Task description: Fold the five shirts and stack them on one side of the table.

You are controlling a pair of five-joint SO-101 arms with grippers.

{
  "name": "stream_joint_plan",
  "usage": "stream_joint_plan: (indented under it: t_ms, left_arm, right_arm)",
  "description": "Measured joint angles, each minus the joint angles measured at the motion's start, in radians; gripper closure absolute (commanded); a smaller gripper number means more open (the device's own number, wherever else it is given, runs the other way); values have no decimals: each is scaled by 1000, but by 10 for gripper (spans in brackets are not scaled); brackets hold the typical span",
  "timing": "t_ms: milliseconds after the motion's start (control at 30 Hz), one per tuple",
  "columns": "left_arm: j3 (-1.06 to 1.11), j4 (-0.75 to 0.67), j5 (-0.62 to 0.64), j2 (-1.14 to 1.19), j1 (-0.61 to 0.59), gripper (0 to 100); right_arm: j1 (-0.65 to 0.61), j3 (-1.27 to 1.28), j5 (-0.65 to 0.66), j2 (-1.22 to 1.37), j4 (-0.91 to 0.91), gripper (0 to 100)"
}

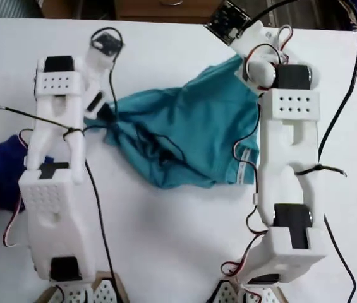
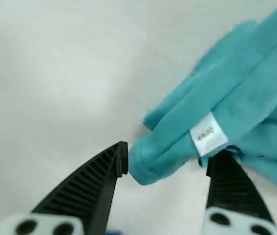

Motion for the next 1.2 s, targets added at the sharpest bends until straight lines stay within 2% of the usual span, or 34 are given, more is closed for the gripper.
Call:
stream_joint_plan:
  t_ms: [133,267,567,867,1200]
  left_arm:
    - [0,-57,127,12,-18,720]
    - [0,-126,149,14,-83,718]
    - [0,-140,-112,15,-129,721]
    - [0,-186,-132,15,-120,721]
    - [2,-186,-175,103,-17,722]
  right_arm:
    - [0,0,0,5,-23,978]
    - [0,0,0,8,-25,978]
    - [0,0,0,8,-25,978]
    - [0,0,0,8,-25,978]
    - [0,0,0,8,-25,978]
